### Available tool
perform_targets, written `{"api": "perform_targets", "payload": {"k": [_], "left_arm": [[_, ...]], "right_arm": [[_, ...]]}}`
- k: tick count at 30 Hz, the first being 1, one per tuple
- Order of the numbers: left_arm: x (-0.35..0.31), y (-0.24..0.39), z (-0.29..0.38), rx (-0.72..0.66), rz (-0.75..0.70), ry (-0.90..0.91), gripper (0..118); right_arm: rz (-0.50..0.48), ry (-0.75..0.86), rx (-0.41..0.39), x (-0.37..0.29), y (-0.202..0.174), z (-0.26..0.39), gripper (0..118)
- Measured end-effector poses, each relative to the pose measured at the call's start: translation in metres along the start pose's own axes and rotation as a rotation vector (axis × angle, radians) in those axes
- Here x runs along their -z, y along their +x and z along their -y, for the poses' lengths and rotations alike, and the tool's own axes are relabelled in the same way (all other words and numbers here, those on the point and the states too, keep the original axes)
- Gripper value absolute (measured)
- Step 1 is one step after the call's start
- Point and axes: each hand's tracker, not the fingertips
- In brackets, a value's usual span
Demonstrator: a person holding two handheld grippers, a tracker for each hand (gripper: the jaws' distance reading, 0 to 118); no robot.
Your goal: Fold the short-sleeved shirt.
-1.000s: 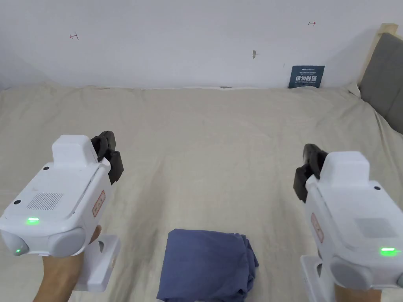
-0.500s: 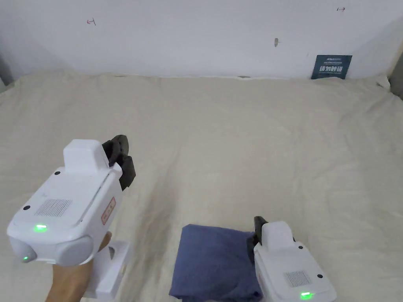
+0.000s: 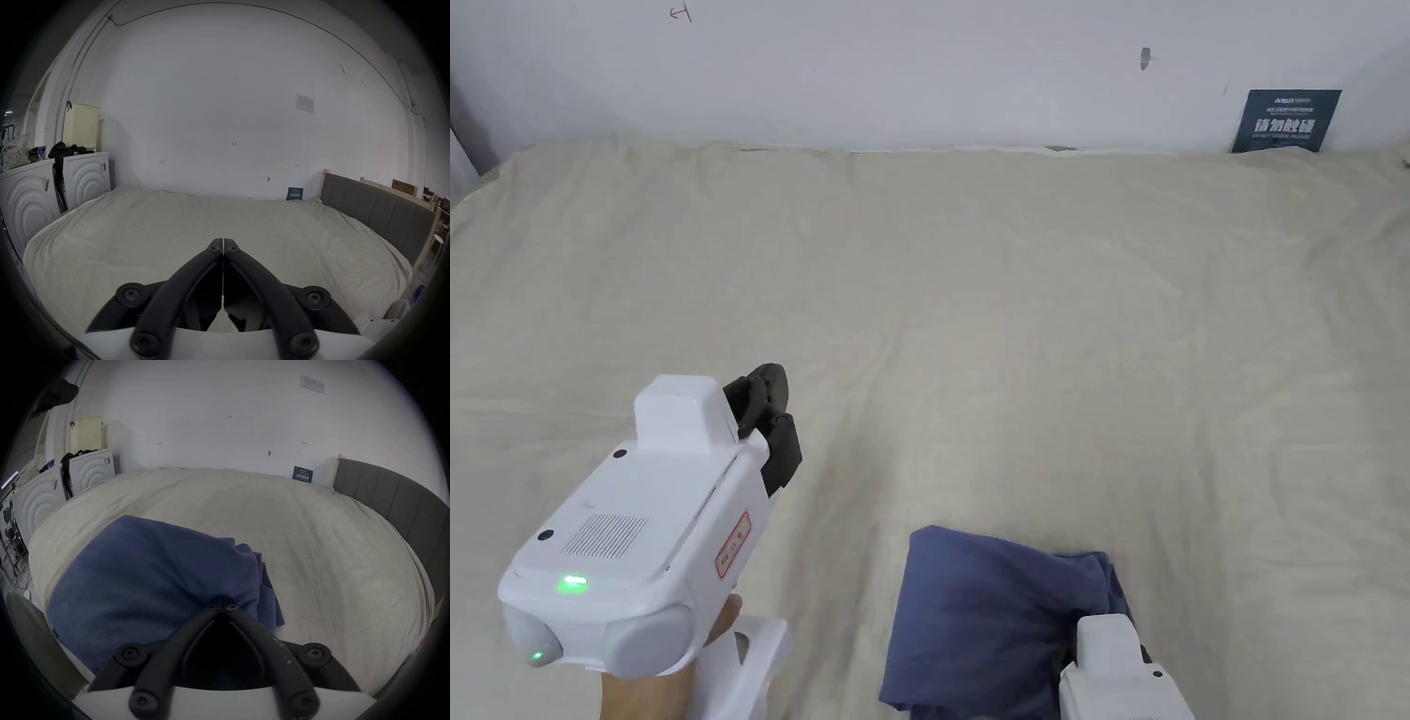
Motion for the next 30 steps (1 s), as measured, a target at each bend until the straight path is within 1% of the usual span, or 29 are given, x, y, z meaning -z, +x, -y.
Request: {"api": "perform_targets", "payload": {"k": [3, 5, 6, 7, 9, 10, 11, 12, 13, 18, 19, 20, 21, 23, 25, 27, 28, 30], "left_arm": [[0.004, 0.003, 0.01, -0.028, 0.037, -0.05, 0], [0.008, 0.006, 0.02, -0.054, 0.08, -0.109, 3], [0.011, 0.007, 0.027, -0.072, 0.106, -0.163, 10], [0.016, 0.007, 0.035, -0.092, 0.137, -0.226, 18], [0.028, 0.005, 0.053, -0.158, 0.19, -0.376, 52], [0.035, 0.004, 0.062, -0.197, 0.205, -0.438, 74], [0.043, 0.003, 0.073, -0.225, 0.225, -0.516, 100], [0.05, 0.002, 0.085, -0.252, 0.235, -0.579, 115], [0.055, 0.001, 0.095, -0.277, 0.237, -0.61, 118], [0.086, -0.013, 0.136, -0.384, 0.295, -0.795, 118], [0.092, -0.014, 0.142, -0.39, 0.32, -0.828, 114], [0.095, -0.014, 0.146, -0.405, 0.314, -0.844, 103], [0.099, -0.014, 0.151, -0.423, 0.343, -0.857, 90], [0.105, -0.009, 0.152, -0.427, 0.346, -0.884, 65], [0.107, -0.001, 0.157, -0.403, 0.383, -0.906, 58], [0.111, 0.005, 0.163, -0.383, 0.434, -0.926, 32], [0.11, 0.009, 0.164, -0.378, 0.422, -0.932, 24], [0.111, 0.012, 0.165, -0.383, 0.431, -0.935, 22]], "right_arm": [[-0.008, 0.018, 0.031, -0.001, 0.004, 0.005, 1], [-0.011, 0.018, 0.027, -0.002, 0.004, 0.003, 1], [-0.013, 0.014, 0.02, -0.002, 0.004, 0.003, 1], [-0.015, 0.012, 0.02, -0.002, 0.005, 0.003, 1], [-0.022, 0.014, 0.029, -0.002, 0.007, 0.004, 1], [-0.025, 0.015, 0.031, -0.002, 0.007, 0.004, 1], [-0.027, 0.014, 0.031, -0.002, 0.008, 0.003, 1], [-0.03, 0.013, 0.031, -0.002, 0.008, 0.003, 1], [-0.033, 0.012, 0.031, -0.002, 0.009, 0.003, 1], [-0.048, 0.008, 0.033, -0.002, 0.011, 0.002, 1], [-0.049, 0.008, 0.034, -0.002, 0.012, 0.002, 1], [-0.05, 0.007, 0.035, -0.002, 0.012, 0.002, 1], [-0.053, 0.007, 0.035, -0.002, 0.013, 0.002, 1], [-0.055, 0.007, 0.038, -0.002, 0.013, 0.002, 1], [-0.057, 0.008, 0.039, -0.002, 0.013, 0.002, 1], [-0.059, 0.008, 0.041, -0.002, 0.014, 0.002, 1], [-0.06, 0.007, 0.042, -0.002, 0.014, 0.001, 1], [-0.067, -0.001, 0.051, -0.003, 0.016, -0.001, 2]]}}
